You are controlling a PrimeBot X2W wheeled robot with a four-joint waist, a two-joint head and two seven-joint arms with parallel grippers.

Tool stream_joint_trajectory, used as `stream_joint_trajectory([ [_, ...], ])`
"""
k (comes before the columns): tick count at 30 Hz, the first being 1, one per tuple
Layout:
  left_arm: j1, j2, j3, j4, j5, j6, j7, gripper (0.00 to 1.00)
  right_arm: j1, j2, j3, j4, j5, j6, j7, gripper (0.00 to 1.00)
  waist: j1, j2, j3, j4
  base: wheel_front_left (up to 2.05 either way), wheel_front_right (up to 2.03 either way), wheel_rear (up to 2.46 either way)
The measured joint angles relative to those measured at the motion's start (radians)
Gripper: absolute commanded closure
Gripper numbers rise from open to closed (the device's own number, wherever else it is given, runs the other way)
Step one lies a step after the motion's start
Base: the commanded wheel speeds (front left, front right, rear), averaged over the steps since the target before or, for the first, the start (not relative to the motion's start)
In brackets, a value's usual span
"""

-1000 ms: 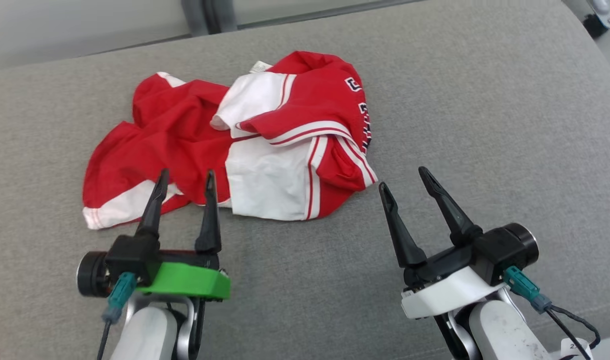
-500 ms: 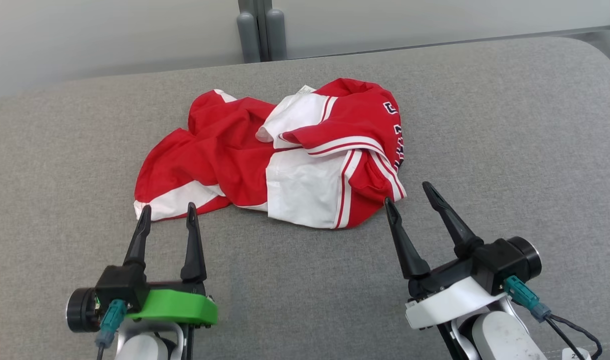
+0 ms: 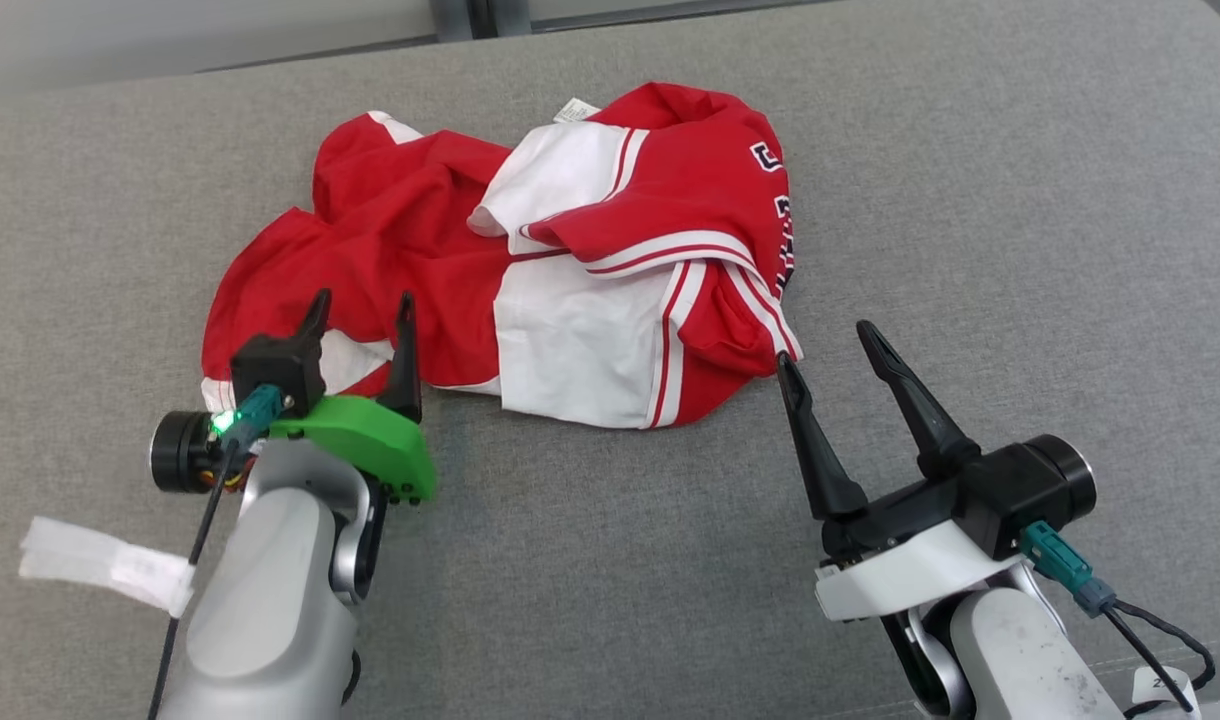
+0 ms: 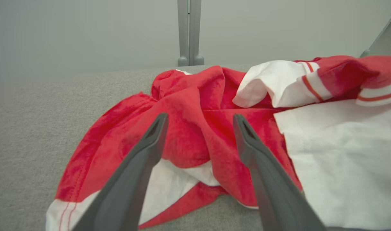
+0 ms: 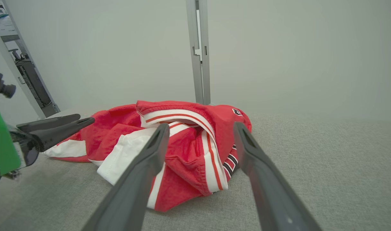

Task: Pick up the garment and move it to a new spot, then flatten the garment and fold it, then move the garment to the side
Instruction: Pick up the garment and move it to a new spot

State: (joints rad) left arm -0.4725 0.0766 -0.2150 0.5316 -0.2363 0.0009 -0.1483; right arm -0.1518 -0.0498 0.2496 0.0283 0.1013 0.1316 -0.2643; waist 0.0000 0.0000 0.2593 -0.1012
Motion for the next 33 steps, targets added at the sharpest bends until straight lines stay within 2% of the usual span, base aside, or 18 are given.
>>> stream_joint_trajectory([
  [8, -0.136, 0.006, -0.009, 0.22, 0.01, 0.023, 0.064, 0.0, -0.021, -0.002, -0.006, -0.002, -0.009, 0.0, 0.0, 0.0, 0.0, 0.0, 0.069, -0.018, 0.0, 0.0, 0.0],
  [9, -0.144, 0.006, -0.01, 0.234, 0.01, 0.022, 0.055, 0.13, -0.023, -0.002, -0.006, -0.003, -0.009, 0.0, 0.0, 0.0, 0.0, 0.0, 0.073, -0.019, 0.0, 0.0, 0.0],
  [10, -0.155, 0.006, -0.012, 0.249, 0.01, 0.017, 0.036, 1.0, -0.025, -0.002, -0.007, -0.002, -0.009, 0.0, 0.0, 0.0, 0.0, 0.0, 0.079, -0.021, 0.0, 0.0, 0.0],
  [14, -0.181, 0.002, -0.008, 0.261, 0.001, 0.005, -0.061, 1.0, -0.027, -0.003, -0.014, 0.0, -0.011, 0.0, 0.0, 0.0, 0.0001, 0.0, 0.081, -0.018, 0.0, 0.0, 0.0],
  [17, -0.182, -0.005, 0.021, 0.221, -0.039, -0.012, -0.098, 1.0, -0.015, -0.003, -0.012, 0.006, -0.013, 0.0, 0.0, 0.0, 0.0001, 0.0, 0.07, -0.008, 0.0, 0.0, 0.0],
  [25, -0.133, -0.006, 0.063, -0.067, -0.087, -0.053, -0.113, 1.0, 0.03, -0.019, -0.016, 0.031, -0.013, 0.0, 0.0, 0.0, 0.0, 0.0, 0.019, 0.063, 0.0, 0.0, 0.0],
  [29, -0.107, 0.044, 0.094, -0.212, -0.098, -0.055, -0.097, 1.0, 0.048, -0.02, -0.005, 0.04, -0.013, 0.0, 0.0, 0.0, 0.0, 0.0, -0.012, 0.107, 0.0, 0.0, 0.0],
  [33, -0.101, 0.139, 0.148, -0.339, -0.118, -0.053, -0.021, 1.0, 0.067, -0.019, 0.012, 0.048, -0.008, 0.0, 0.0, 0.0, 0.0001, 0.0, -0.047, 0.154, 0.0, 0.0, 0.0],
])
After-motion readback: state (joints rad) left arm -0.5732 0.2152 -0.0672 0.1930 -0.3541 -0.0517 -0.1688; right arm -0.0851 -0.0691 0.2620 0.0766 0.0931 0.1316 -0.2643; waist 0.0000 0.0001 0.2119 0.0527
